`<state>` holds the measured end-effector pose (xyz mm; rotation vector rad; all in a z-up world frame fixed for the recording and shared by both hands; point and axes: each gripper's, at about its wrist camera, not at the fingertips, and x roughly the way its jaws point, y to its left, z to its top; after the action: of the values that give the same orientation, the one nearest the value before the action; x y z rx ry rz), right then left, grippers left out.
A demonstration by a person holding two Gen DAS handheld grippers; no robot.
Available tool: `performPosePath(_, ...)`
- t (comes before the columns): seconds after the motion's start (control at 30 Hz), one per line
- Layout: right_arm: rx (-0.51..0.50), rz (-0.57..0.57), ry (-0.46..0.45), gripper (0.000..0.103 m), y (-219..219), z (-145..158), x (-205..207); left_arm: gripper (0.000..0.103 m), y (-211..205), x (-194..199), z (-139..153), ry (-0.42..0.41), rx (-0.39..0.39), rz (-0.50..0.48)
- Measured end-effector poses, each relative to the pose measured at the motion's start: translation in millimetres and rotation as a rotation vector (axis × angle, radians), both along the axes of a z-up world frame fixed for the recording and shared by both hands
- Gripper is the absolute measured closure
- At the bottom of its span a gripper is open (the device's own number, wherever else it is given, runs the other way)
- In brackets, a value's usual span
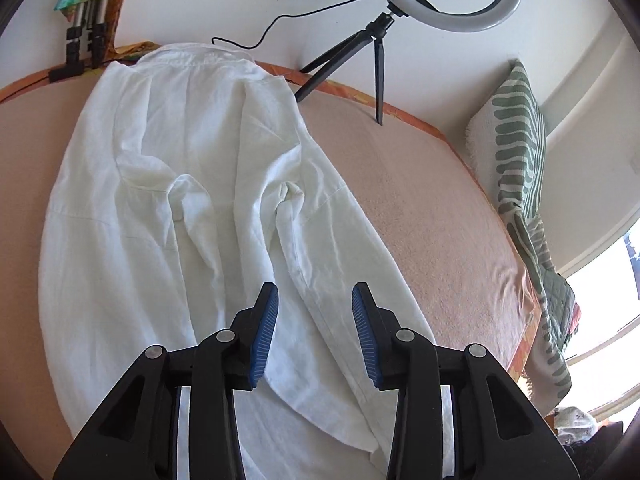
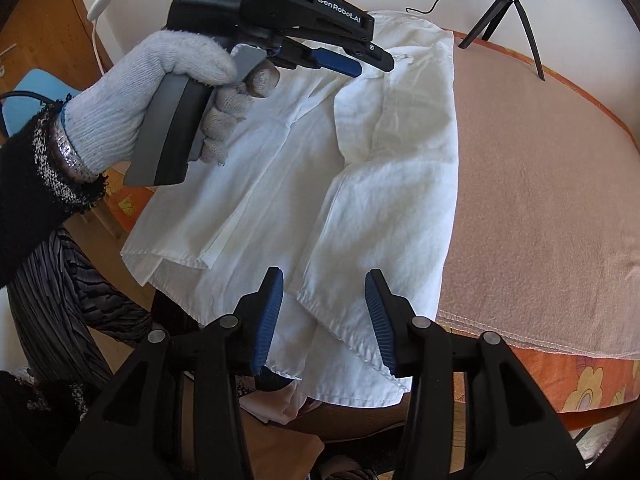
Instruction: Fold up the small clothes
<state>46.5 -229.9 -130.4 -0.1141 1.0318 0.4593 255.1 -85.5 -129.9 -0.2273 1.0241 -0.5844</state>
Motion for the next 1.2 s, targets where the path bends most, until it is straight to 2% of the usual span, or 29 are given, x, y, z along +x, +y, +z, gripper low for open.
performPosePath(0.07, 0.001, 0.004, -0.010, 0.057, 3.5, -2.0, -4.1, 0.063, -0.8, 6.7, -5.4, -0.002, 0.016, 0.022)
performPosePath(0.23, -0.142, 0.058, -0.088, 0.055, 26.2, -9.9, -20.3, 0.063, 0.6, 21.1, -14.9, 0.037, -0.025, 0.058)
performPosePath(0.33, -0.178, 0.057, -0.098, 0.055, 28.0, -15.2, -21.2, 0.063, -2.7, 21.8, -16.5, 0.037, -0.026, 0.059)
performPosePath(0.47, -0.200, 0.039, -0.111, 0.069, 27.6, -16.6, -22.5, 0.064, -12.3, 24.9, -14.0, 0.009, 0.013, 0.055)
performPosePath(0.53, -0.199, 0.027, -0.110, 0.089, 25.6, -16.7, -14.1, 0.069, -15.2, 27.9, -14.6, -0.006, 0.032, 0.064)
performPosePath(0.6, -0.182, 0.016, -0.100, 0.093, 23.1, -15.3, -12.2, 0.101, -18.2, 32.5, -16.0, -0.019, 0.047, 0.061)
performPosePath(0.77, -0.142, 0.017, -0.117, 0.097, 18.4, -7.7, -17.3, 0.100, -19.2, 30.5, -5.8, -0.082, 0.064, 0.047)
performPosePath(0.97, 0.063, 0.001, -0.098, 0.098, 8.4, 15.0, -20.7, 0.100, -12.8, 32.4, 11.9, -0.150, 0.103, 0.046)
performPosePath(1.1, 0.104, 0.009, -0.055, 0.098, 12.6, 10.8, -16.0, 0.100, -18.8, 31.0, 2.1, -0.172, 0.209, 0.019)
performPosePath(1.2, 0.075, 0.020, -0.037, 0.098, 20.3, -0.4, -16.2, 0.100, -23.3, 30.5, -11.5, -0.179, 0.281, 0.002)
